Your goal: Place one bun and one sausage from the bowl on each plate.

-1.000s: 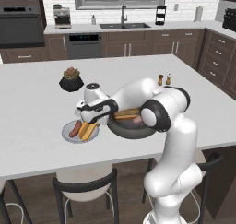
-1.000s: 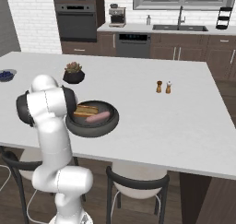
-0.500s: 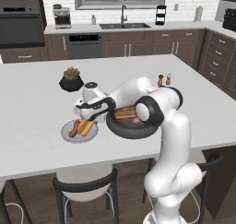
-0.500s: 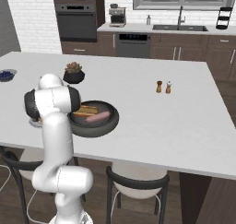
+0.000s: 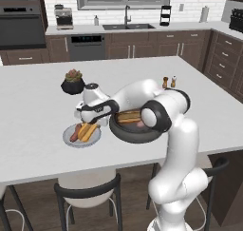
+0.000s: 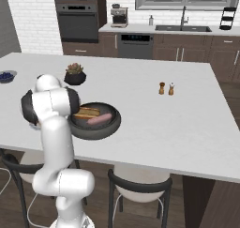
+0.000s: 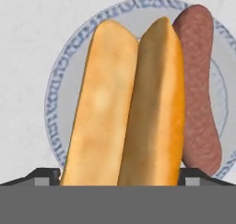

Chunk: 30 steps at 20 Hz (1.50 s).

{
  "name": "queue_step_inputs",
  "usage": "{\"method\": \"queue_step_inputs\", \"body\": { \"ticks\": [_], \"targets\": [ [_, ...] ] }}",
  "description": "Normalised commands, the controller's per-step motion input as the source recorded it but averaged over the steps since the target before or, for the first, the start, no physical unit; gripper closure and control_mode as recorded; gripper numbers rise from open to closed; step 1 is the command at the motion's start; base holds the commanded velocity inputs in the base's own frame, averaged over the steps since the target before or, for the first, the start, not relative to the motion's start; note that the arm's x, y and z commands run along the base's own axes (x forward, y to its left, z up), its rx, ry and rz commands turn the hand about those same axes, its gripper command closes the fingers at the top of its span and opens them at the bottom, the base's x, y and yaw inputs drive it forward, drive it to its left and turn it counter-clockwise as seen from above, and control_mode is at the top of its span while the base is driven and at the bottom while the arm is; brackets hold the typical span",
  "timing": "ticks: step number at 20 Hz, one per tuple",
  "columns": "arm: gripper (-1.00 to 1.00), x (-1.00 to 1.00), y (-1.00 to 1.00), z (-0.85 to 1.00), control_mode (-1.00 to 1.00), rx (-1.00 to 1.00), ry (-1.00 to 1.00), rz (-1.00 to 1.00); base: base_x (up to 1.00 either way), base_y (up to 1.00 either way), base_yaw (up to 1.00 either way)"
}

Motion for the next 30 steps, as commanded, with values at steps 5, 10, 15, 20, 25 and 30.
{"method": "queue_step_inputs", "body": {
  "ticks": [5, 10, 15, 20, 25, 30],
  "targets": [
    [-1.00, -0.08, 0.00, 0.33, -1.00, 0.00, 0.00, 0.00, 0.00, 0.00, 0.00],
    [-1.00, -0.17, -0.03, 0.47, -1.00, 0.00, -0.03, 0.01, 0.00, 0.00, 0.00],
    [-1.00, -0.57, -0.50, 0.95, -1.00, 0.00, -0.05, -0.04, 0.00, 0.00, 0.00],
    [-1.00, 0.02, -0.99, 0.60, -1.00, 0.04, 0.14, -0.23, 0.00, 0.00, 0.00],
    [-1.00, 0.07, -1.00, 0.11, -1.00, 0.01, 0.20, -0.27, 0.00, 0.00, 0.00],
    [-1.00, 0.05, -0.79, -0.13, -1.00, 0.00, 0.18, -0.31, 0.00, 0.00, 0.00]
  ]
}}
